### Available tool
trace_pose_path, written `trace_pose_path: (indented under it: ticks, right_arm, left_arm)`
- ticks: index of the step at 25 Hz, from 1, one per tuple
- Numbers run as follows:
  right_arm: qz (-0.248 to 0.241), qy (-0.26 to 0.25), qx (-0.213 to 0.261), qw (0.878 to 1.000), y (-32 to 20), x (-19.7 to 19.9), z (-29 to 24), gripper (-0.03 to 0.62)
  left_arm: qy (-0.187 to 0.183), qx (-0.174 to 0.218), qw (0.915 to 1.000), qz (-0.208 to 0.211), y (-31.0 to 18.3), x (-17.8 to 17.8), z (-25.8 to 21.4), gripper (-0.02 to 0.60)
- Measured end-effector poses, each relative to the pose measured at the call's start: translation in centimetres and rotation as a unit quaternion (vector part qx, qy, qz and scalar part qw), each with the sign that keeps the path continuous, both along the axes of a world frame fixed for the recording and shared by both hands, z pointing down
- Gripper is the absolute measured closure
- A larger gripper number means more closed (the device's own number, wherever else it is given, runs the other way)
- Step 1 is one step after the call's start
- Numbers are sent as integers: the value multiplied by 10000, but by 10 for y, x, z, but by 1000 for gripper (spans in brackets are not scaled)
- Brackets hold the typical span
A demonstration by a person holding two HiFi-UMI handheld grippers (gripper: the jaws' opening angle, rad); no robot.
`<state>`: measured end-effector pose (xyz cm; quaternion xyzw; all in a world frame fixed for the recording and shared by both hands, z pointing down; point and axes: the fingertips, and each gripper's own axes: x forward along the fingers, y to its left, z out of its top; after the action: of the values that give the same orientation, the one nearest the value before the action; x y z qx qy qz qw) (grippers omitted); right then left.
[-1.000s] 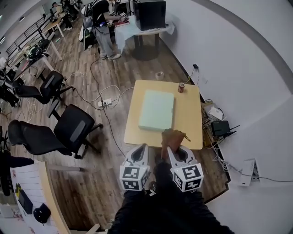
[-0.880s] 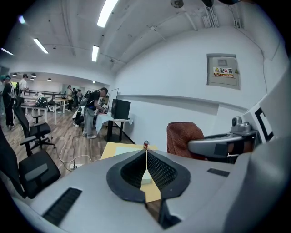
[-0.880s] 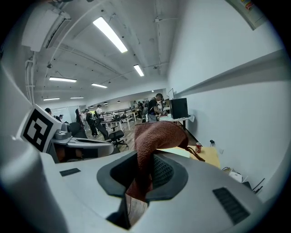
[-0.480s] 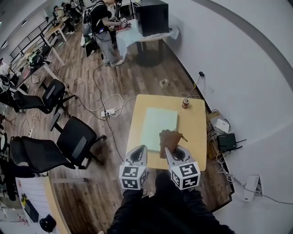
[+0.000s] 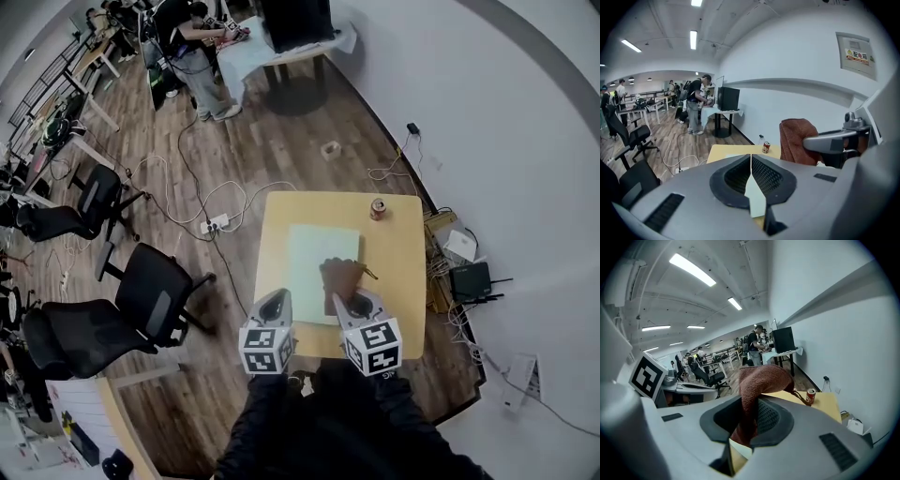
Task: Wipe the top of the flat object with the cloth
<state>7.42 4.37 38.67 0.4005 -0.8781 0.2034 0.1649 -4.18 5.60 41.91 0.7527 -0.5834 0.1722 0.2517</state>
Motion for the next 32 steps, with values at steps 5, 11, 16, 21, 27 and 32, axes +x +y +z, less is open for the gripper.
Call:
trace_pose_path:
  ticks: [5, 11, 16, 21, 27, 32]
  right_arm:
    - [1, 120, -291, 9995, -21, 4, 29, 519]
    - [-35, 307, -554, 9980, -36, 2, 65, 520]
    - [84, 505, -701, 9962, -56, 6, 95, 519]
    - [172, 708, -827, 9939, -81, 7, 123, 519]
    - [197, 935, -944, 9909, -107, 8, 155, 519]
    - [237, 1210, -910, 9882, -132, 12, 180, 519]
  left_arm:
    - [-49, -331, 9994, -65, -18, -9, 33, 546]
    - [-138, -768, 9969, 9, -34, -24, 79, 546]
    - [-22, -1098, 9938, 143, -56, -30, 117, 546]
    - [28, -1395, 9901, 133, -80, -44, 154, 533]
    - [78, -1775, 9839, 210, -90, -52, 196, 468]
    - [203, -2087, 9772, 319, -92, -56, 229, 468]
